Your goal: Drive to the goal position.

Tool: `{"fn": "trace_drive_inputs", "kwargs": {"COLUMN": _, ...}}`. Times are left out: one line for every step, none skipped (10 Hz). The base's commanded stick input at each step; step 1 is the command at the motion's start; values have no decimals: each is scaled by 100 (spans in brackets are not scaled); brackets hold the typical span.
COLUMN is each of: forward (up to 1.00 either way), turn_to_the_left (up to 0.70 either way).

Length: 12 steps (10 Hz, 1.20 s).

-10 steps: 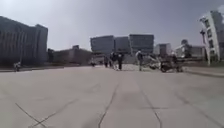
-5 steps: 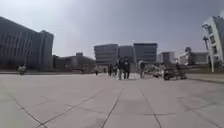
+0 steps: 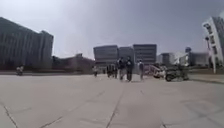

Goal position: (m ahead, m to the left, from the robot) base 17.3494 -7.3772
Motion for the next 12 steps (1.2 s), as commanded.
{"fn": "trace_drive_inputs", "kwargs": {"forward": 85, "turn_to_the_left": 9}}
{"fn": "trace_drive_inputs", "kwargs": {"forward": 85, "turn_to_the_left": 13}}
{"fn": "trace_drive_inputs", "kwargs": {"forward": 85, "turn_to_the_left": 16}}
{"fn": "trace_drive_inputs", "kwargs": {"forward": 85, "turn_to_the_left": 6}}
{"fn": "trace_drive_inputs", "kwargs": {"forward": 85, "turn_to_the_left": 0}}
{"fn": "trace_drive_inputs", "kwargs": {"forward": 85, "turn_to_the_left": 0}}
{"fn": "trace_drive_inputs", "kwargs": {"forward": 85, "turn_to_the_left": 0}}
{"fn": "trace_drive_inputs", "kwargs": {"forward": 85, "turn_to_the_left": 0}}
{"fn": "trace_drive_inputs", "kwargs": {"forward": 85, "turn_to_the_left": 0}}
{"fn": "trace_drive_inputs", "kwargs": {"forward": 85, "turn_to_the_left": 0}}
{"fn": "trace_drive_inputs", "kwargs": {"forward": 85, "turn_to_the_left": 0}}
{"fn": "trace_drive_inputs", "kwargs": {"forward": 85, "turn_to_the_left": 0}}
